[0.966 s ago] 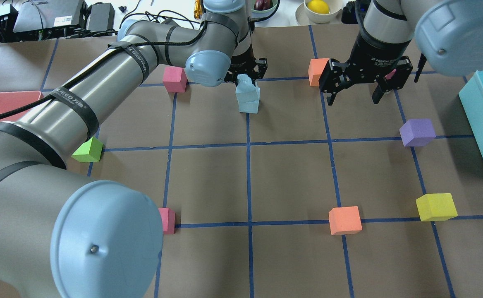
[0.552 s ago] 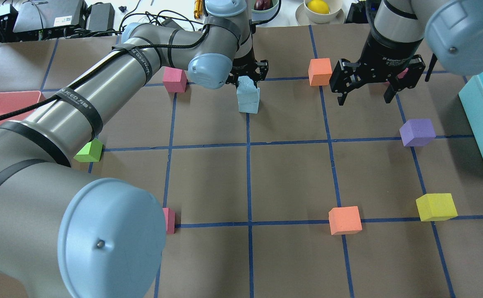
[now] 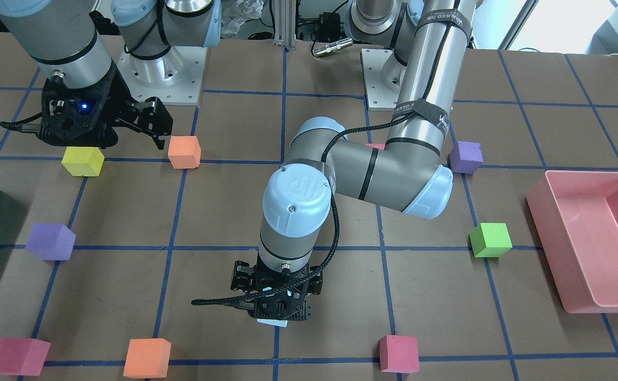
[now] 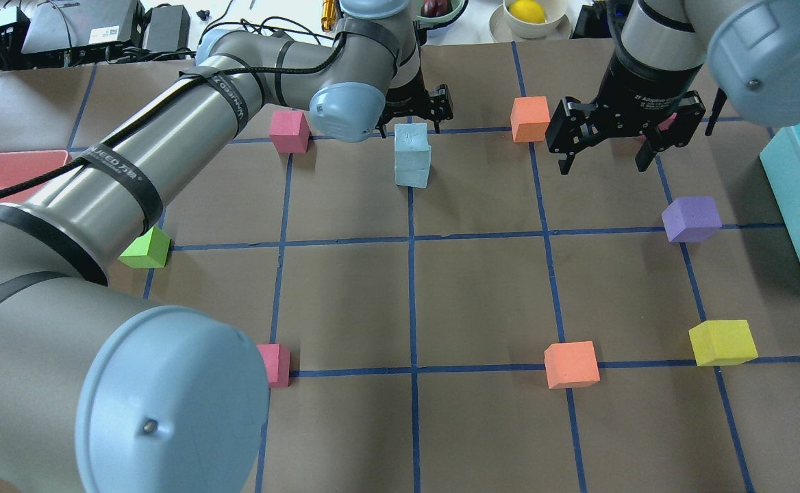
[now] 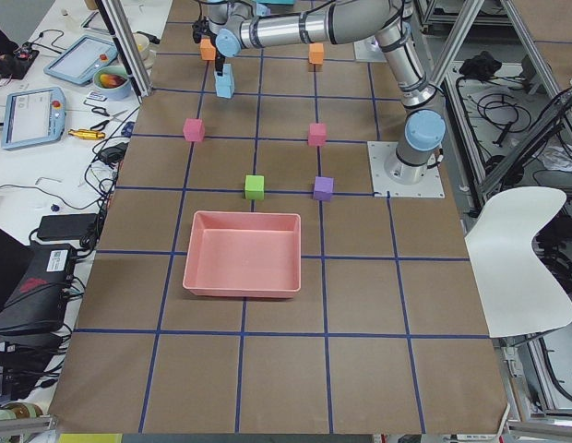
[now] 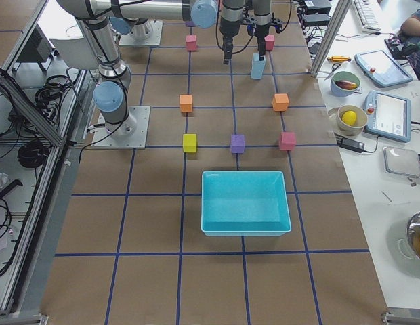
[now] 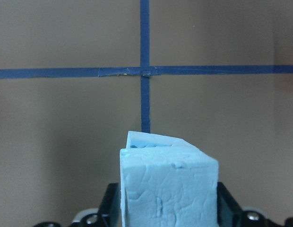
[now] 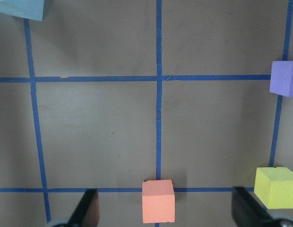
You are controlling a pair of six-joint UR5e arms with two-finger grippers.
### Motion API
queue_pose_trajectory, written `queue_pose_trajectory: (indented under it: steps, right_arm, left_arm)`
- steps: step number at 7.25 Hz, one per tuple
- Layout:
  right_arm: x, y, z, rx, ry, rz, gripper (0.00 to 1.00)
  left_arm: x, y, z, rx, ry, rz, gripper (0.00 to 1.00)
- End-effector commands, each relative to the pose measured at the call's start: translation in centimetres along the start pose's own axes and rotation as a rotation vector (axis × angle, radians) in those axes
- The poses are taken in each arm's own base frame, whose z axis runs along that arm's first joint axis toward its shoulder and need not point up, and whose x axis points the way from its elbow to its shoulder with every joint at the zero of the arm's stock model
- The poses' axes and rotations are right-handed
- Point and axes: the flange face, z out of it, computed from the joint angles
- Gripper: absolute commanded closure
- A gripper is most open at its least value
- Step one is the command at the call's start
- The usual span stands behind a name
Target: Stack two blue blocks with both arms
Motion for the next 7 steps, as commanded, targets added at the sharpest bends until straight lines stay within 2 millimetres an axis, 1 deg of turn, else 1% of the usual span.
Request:
queue_pose_trajectory:
  steps: [1,2,3,4,5,6,7]
  right_arm:
    - [0.0,0.1,-0.1,0.002,-0.001,0.0,0.0]
    - [0.0,0.0,0.1,-0.001,-0.001,-0.001,0.0]
    - [0.0,0.0,-0.1,0.005,-0.001,0.0,0.0]
    - [0.1,0.0,0.0,0.002,-0.001,0.0,0.0]
    - [0.1,0.0,-0.1,0.003,-0.001,0.0,0.0]
    - [0.1,0.0,-0.1,0.003,0.0,0.0,0.0]
    - [0.1,0.0,-0.1,0.002,0.0,0.0,0.0]
  left_arm:
    - [-5.8,0.3,-8.1,-0.064,-0.099,0.085,0.0]
    - [-9.3,1.6,-12.1,-0.117,-0.137,0.123,0.0]
    - [-12.2,3.0,-15.5,-0.137,-0.14,0.116,0.0]
    - [-14.6,5.1,-17.8,-0.139,-0.138,0.079,0.0]
    - [-15.9,8.4,-19.1,-0.137,-0.138,0.056,0.0]
    - [-16.7,11.9,-21.3,-0.114,-0.14,0.044,0.0]
    - [-18.4,13.6,-23.7,-0.078,-0.141,0.012,0.0]
